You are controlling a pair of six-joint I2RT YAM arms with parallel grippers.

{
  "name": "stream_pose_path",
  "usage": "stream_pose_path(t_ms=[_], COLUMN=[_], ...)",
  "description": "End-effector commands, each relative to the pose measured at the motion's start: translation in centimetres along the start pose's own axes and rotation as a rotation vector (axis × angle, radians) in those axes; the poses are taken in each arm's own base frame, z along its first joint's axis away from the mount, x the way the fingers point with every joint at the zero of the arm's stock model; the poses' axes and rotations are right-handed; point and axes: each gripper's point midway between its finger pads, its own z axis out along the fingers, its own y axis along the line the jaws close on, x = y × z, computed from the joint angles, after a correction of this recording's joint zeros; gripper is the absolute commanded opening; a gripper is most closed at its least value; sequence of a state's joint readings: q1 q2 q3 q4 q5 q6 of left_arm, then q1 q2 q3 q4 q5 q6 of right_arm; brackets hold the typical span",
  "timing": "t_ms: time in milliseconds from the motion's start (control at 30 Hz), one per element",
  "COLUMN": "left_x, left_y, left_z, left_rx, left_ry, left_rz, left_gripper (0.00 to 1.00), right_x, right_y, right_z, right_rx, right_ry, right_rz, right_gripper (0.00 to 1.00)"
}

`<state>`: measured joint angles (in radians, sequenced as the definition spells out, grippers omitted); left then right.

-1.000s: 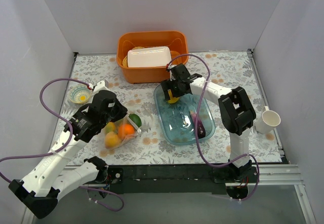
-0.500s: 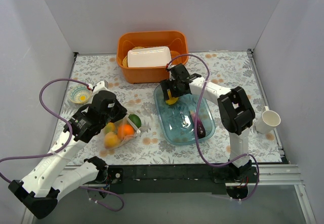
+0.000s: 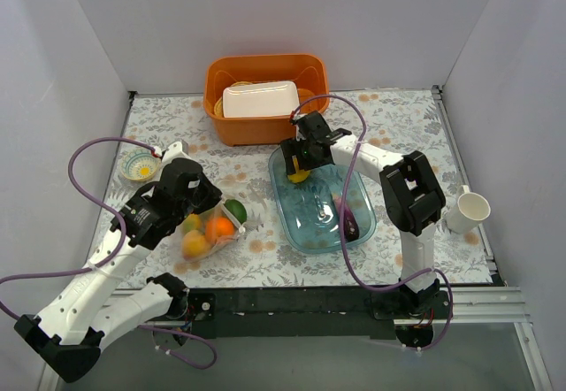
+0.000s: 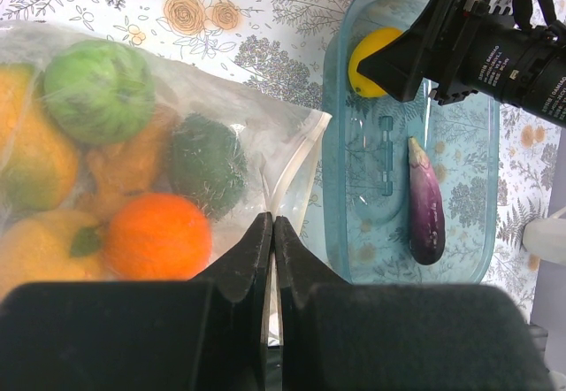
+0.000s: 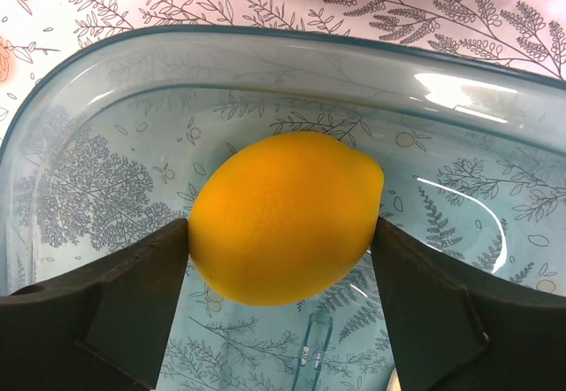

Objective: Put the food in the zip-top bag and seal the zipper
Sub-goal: Pick up the fake fruit from the bin.

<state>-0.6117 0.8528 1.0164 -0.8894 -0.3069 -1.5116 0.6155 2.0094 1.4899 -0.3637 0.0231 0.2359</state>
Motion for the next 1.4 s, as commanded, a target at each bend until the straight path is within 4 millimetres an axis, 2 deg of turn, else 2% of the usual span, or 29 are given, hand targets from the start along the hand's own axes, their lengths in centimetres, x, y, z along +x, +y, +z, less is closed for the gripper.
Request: stream_pose_path(t_ms=[0, 67, 167, 300, 333, 433, 567, 633, 667, 700, 867, 933, 967, 1000, 1100, 1300, 1367], left_x=[-0.7, -0.7, -0.6, -0.6, -0.6, -0.6, -0.7, -0.7, -0.7, -0.7, -0.6, -0.6, -0.6, -0.6, -0.6, -0.4, -0.3], left_y=[-0.3, -0.2, -0.2, -0.2, -0.2, -0.2, -0.4, -0.5, -0.5, -0.5, -0.6, -0.6, -0.6, -0.6, -0.7, -1.0, -1.0], left_z=[-0.6, -0.5, -0.5, -0.5, -0.5, -0.6, -0.5, -0.4, -0.4, -0.3, -0.2, -0.2, -0.2, -0.1, 0.0, 0.5, 0.5], left_rx=[0.014, 0.009, 0.009, 0.009, 0.012, 0.010, 0.017, 0.014, 0.013, 0.011, 0.015, 0.015, 0.013, 0.011, 0.010, 0.015, 0.015], left_ry=[-0.030, -0.027, -0.024, -0.024, -0.024, -0.026, -0.024, -0.018, -0.017, -0.018, -0.015, -0.015, -0.015, -0.016, -0.013, -0.001, 0.003], left_rz=[-0.012, -0.010, -0.008, -0.012, -0.013, -0.010, -0.011, -0.004, -0.005, -0.002, -0.001, -0.001, 0.000, 0.003, 0.007, 0.013, 0.014], left_gripper=[0.00, 0.00, 0.00, 0.00, 0.00, 0.00, 0.00, 0.00, 0.00, 0.00, 0.00, 0.00, 0.00, 0.00, 0.00, 0.00, 0.00], right_x=[0.5, 0.6, 0.9, 1.1, 1.5, 0.8, -0.1, -0.5, -1.0, -0.6, -1.1, -0.4, -1.1, -0.7, -0.4, 0.2, 0.6], right_y=[-0.2, -0.2, -0.3, -0.4, -0.5, -0.2, 0.5, 1.6, 2.3, 2.6, 5.5, 7.4, 8.8, 10.5, 13.7, 18.9, 19.7], right_z=[0.8, 0.8, 0.8, 0.4, 0.3, -1.2, -4.3, -5.4, -6.7, -7.0, -10.1, -10.8, -11.8, -12.3, -13.7, -16.1, -16.0], right_rx=[0.007, 0.008, 0.011, 0.013, 0.016, 0.002, -0.033, -0.085, -0.121, -0.137, -0.244, -0.290, -0.345, -0.382, -0.467, -0.622, -0.628], right_ry=[0.024, 0.028, 0.035, 0.038, 0.043, -0.002, -0.070, -0.098, -0.127, -0.127, -0.184, -0.184, -0.224, -0.229, -0.252, -0.279, -0.269], right_rz=[0.014, 0.012, 0.011, 0.008, 0.008, 0.008, 0.035, 0.050, 0.064, 0.073, 0.094, 0.119, 0.113, 0.099, 0.110, 0.153, 0.168], right_gripper=[0.88, 0.87, 0.80, 0.59, 0.58, 0.56, 0.56, 0.56, 0.56, 0.56, 0.57, 0.57, 0.57, 0.57, 0.57, 0.57, 0.57])
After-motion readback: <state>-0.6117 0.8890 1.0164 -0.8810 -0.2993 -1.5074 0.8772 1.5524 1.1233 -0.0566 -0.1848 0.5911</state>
